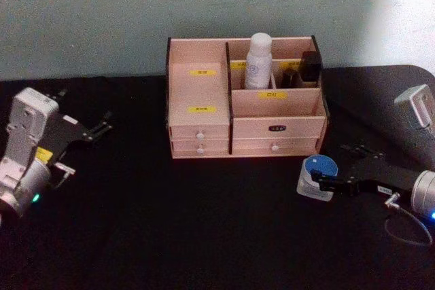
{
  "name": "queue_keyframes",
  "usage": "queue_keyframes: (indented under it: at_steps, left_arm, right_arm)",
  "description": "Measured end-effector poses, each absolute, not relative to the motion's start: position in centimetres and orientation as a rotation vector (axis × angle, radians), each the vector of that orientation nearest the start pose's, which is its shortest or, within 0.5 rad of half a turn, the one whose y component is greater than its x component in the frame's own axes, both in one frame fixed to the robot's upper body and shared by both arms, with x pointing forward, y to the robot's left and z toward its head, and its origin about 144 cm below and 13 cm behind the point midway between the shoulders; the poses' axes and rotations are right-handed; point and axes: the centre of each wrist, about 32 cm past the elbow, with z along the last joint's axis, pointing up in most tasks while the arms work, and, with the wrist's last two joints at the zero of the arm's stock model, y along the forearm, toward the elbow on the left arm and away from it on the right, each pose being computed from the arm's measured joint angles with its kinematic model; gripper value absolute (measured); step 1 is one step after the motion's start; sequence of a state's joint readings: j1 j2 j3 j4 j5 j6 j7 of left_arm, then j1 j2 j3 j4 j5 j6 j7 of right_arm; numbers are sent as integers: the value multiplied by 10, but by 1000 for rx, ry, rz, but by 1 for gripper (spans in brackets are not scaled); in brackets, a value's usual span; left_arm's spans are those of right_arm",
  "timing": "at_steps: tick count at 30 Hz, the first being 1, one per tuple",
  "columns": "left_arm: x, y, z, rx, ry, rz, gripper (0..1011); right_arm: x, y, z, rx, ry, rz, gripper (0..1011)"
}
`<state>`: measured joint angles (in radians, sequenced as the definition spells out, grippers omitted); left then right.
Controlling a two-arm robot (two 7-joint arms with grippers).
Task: Pick up the facial cleanser and watermelon frost from the table and place them into the tiered storage box.
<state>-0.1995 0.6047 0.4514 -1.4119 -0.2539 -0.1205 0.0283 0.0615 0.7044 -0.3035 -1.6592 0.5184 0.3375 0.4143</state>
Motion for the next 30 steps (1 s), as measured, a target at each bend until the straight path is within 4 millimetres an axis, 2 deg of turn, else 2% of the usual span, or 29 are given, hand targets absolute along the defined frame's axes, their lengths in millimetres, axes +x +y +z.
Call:
queue_keyframes:
  at_steps: [30]
  left_arm:
    - [489, 310, 1140, 304, -285, 1248, 1001]
  right_arm:
    - [463, -326, 1173, -433, 223, -853, 1002]
